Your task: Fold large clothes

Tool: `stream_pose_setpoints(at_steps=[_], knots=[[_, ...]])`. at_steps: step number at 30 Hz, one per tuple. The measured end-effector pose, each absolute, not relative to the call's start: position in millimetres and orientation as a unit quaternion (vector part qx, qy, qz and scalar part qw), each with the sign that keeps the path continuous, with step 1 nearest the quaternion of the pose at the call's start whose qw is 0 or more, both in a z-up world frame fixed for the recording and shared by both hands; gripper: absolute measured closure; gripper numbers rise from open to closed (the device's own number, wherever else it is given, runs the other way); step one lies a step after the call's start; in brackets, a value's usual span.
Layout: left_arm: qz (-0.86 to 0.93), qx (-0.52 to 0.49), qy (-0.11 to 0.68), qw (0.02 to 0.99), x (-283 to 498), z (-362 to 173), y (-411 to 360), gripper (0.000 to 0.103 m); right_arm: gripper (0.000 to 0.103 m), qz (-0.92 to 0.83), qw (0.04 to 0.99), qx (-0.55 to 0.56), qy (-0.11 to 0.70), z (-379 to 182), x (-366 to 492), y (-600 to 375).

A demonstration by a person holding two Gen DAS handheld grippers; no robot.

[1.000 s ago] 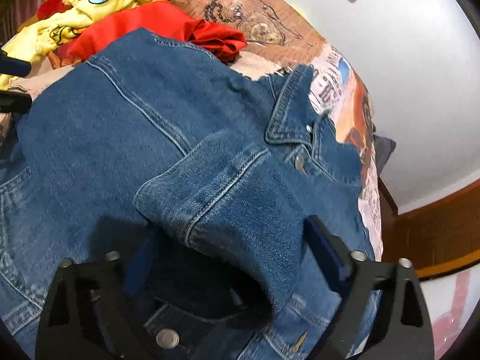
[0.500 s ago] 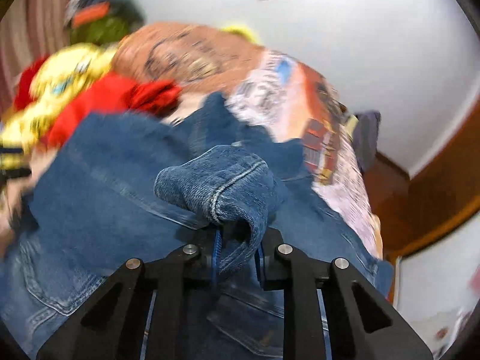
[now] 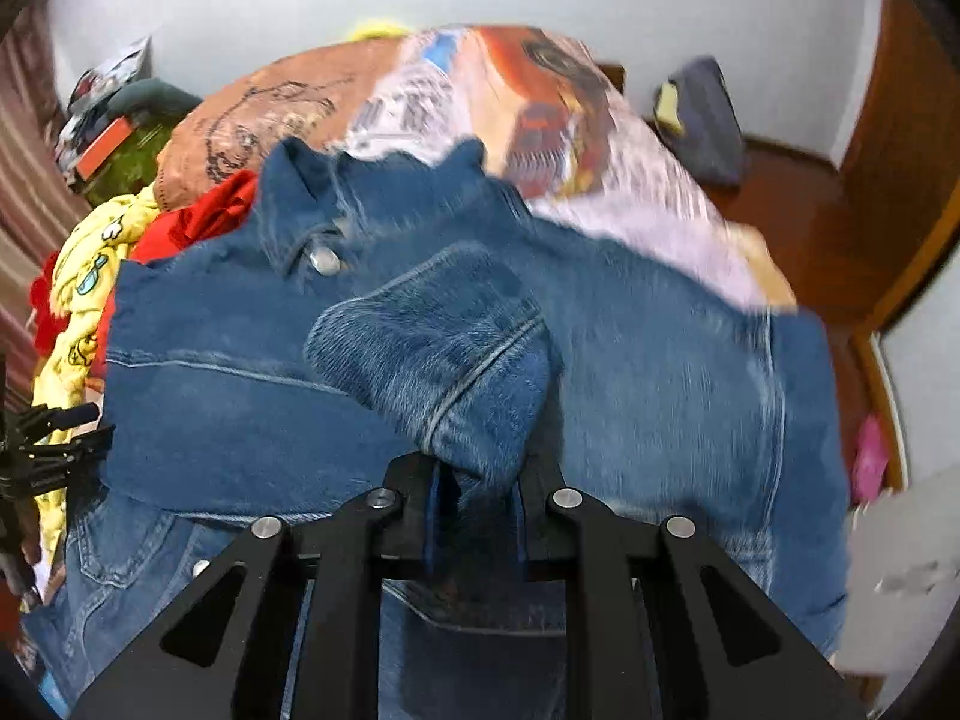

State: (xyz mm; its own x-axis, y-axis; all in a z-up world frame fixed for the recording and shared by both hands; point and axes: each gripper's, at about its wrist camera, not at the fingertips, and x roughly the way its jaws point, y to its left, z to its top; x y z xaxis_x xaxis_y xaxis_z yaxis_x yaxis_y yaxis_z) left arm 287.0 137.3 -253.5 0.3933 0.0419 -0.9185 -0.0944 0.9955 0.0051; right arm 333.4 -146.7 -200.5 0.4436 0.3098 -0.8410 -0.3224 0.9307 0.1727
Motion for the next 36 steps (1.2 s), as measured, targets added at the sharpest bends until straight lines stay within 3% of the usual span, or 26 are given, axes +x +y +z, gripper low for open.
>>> stream_pose_setpoints(at_steps=[3, 10, 19, 23, 29, 33, 36], knots=[[0.044, -0.025, 0.548, 0.835, 286.4, -256.3, 139.7, 0.035, 0.079, 0.164, 0.853, -0.006, 0.496, -203.0, 331.2, -162.1], [0.047, -0.029, 0.546, 0.836, 284.6, -260.5, 139.1, 0.032, 0.077, 0.155, 0.845, 0.031, 0.512, -214.0, 328.3, -198.4], [0.051, -0.023, 0.549, 0.834, 281.6, -256.1, 141.0, 0.029, 0.070, 0.143, 0.844, -0.005, 0.517, -214.9, 321.8, -193.9], [0.046, -0.003, 0.543, 0.839, 277.8, -237.6, 137.6, 0.029, 0.039, 0.113, 0.847, -0.021, 0.520, -201.6, 314.8, -203.2], [0.032, 0.001, 0.497, 0.867, 281.3, -186.6, 128.3, 0.029, 0.038, 0.099, 0.877, -0.027, 0.469, -162.8, 301.1, -225.4], [0.007, 0.008, 0.458, 0.889, 289.9, -143.7, 108.5, 0.029, 0.027, 0.087, 0.893, -0.002, 0.442, -140.1, 296.3, -246.9], [-0.017, 0.017, 0.434, 0.900, 296.1, -117.9, 88.1, 0.029, 0.026, 0.072, 0.901, 0.019, 0.427, -127.6, 293.5, -267.1]])
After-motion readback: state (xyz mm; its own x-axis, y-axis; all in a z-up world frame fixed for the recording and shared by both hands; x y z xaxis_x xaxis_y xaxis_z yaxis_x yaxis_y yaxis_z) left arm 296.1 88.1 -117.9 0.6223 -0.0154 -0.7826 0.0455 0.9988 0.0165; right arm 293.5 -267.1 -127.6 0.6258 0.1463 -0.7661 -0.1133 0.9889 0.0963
